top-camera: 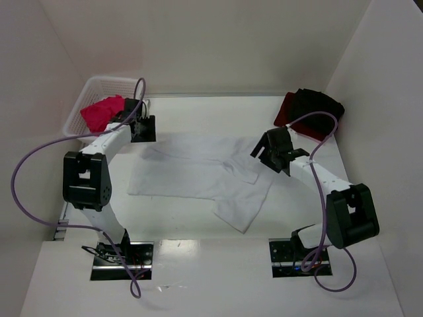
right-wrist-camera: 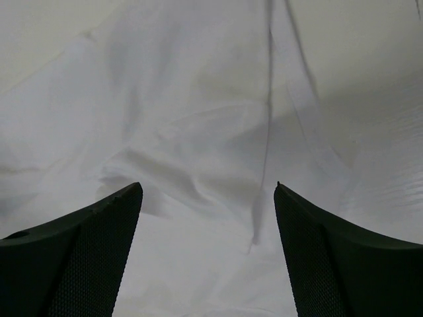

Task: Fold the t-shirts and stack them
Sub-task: Fold the flattened tshirt in 1/3 of the way

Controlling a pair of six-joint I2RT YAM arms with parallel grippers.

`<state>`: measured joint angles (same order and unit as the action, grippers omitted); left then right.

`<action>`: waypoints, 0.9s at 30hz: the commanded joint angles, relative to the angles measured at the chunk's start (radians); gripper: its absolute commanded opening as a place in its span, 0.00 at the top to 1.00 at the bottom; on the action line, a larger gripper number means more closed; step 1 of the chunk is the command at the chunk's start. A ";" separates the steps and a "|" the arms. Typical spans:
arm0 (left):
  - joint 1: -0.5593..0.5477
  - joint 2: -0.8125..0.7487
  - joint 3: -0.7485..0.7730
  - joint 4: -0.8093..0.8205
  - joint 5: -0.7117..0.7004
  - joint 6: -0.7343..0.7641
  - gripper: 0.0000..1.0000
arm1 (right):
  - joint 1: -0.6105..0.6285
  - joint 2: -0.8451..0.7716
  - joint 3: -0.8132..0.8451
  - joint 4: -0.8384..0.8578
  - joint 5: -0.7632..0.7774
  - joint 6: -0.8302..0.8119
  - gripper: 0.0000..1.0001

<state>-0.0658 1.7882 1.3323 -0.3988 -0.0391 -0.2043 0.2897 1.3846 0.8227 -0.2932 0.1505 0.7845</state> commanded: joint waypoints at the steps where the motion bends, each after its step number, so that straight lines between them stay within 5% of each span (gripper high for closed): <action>1: 0.008 -0.089 0.019 0.005 -0.010 -0.030 0.38 | 0.002 -0.001 0.110 0.035 0.081 -0.034 0.14; 9: 0.008 -0.026 0.018 0.136 0.160 -0.089 0.45 | 0.002 0.171 0.211 0.140 0.067 -0.112 0.29; 12: 0.008 0.051 0.042 0.152 0.200 -0.110 0.64 | 0.002 0.266 0.246 0.150 0.058 -0.157 0.50; 15: 0.008 0.114 0.053 0.149 0.188 -0.152 0.87 | -0.007 0.366 0.297 0.129 0.067 -0.177 0.83; 17: 0.008 0.151 0.053 0.137 0.179 -0.162 0.96 | -0.007 0.395 0.317 0.129 0.067 -0.177 0.90; 27: 0.008 0.312 0.186 0.031 0.119 -0.181 1.00 | -0.030 0.588 0.480 0.060 0.047 -0.188 0.93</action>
<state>-0.0654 2.0430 1.4216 -0.3359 0.1028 -0.3634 0.2817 1.9007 1.2087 -0.2127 0.1936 0.6102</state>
